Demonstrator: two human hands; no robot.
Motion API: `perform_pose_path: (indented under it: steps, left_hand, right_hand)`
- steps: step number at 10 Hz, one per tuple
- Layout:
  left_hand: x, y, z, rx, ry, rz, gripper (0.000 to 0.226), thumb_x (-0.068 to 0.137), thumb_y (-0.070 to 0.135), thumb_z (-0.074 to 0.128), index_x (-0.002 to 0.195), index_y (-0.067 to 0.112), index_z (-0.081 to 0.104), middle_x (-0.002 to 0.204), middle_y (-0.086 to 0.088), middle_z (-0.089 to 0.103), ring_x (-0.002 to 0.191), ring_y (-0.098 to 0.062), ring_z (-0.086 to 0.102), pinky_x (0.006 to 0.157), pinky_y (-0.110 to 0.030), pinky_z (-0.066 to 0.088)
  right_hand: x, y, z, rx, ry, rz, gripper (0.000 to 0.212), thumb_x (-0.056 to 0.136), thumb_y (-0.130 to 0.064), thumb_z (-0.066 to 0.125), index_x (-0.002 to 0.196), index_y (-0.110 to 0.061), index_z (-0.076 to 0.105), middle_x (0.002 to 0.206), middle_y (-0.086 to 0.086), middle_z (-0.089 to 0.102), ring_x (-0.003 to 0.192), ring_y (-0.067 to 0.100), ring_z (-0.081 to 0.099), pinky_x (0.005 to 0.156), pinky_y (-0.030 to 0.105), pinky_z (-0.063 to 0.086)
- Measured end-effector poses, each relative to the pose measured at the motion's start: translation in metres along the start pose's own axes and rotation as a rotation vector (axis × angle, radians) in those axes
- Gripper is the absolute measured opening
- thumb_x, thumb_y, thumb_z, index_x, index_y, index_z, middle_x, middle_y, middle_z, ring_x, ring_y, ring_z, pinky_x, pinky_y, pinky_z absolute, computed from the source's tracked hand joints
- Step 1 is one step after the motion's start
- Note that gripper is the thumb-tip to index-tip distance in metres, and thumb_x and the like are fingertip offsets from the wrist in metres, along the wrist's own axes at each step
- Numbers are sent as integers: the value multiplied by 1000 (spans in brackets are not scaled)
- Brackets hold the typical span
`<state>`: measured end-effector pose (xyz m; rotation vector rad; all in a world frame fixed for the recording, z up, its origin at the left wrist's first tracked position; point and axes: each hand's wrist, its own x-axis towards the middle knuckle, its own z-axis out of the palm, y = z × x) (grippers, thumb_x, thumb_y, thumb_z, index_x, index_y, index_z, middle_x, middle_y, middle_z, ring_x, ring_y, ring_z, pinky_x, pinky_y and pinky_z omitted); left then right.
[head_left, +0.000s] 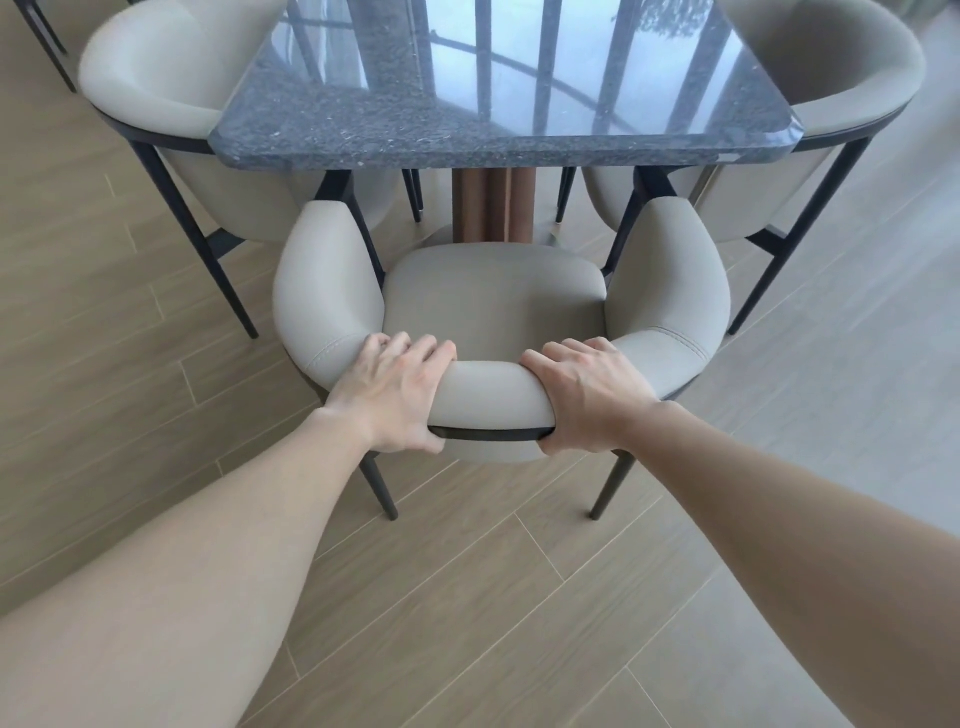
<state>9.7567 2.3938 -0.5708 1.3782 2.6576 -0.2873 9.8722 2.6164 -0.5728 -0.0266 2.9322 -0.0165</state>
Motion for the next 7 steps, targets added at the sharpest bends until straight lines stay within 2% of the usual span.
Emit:
perform_pose_path:
  steps: [2, 4, 5, 6, 7]
  left_hand:
    - [-1, 1, 1, -31, 34, -6, 81, 63, 62, 80, 124, 23, 44, 116, 2, 53, 108, -27, 54, 101, -43, 39]
    - [1, -2, 8, -51, 123, -9, 82, 60, 63, 81, 123, 24, 46, 113, 3, 53, 106, -25, 54, 102, -41, 39]
    - [-1, -3, 9, -59, 154, -27, 82, 58, 64, 81, 122, 26, 46, 111, 5, 53, 105, -25, 55, 103, -41, 38]
    - [-5, 1, 7, -131, 126, -78, 83, 58, 62, 84, 125, 30, 45, 116, 6, 53, 113, -24, 55, 114, -43, 32]
    - [-22, 22, -17, -368, 80, -238, 85, 65, 65, 88, 135, 36, 50, 134, 7, 56, 135, -21, 48, 123, -45, 24]
  right_hand:
    - [-2, -3, 0, 36, 24, 24, 74, 58, -55, 82, 121, -31, 50, 98, -10, 48, 104, 23, 59, 95, 39, 44]
    - [1, -1, 2, 41, 55, 25, 75, 59, -57, 81, 123, -30, 51, 105, -6, 58, 105, 23, 59, 97, 40, 45]
    - [1, -3, 2, 33, 82, 29, 76, 58, -59, 80, 123, -30, 51, 105, -6, 57, 105, 23, 59, 97, 40, 45]
    - [1, -6, 0, 17, 66, 46, 82, 59, -62, 83, 126, -29, 49, 111, -6, 57, 110, 24, 60, 102, 41, 44]
    - [-17, -21, -15, 170, 59, 129, 96, 66, -69, 86, 139, -23, 46, 133, -3, 60, 128, 22, 58, 115, 42, 36]
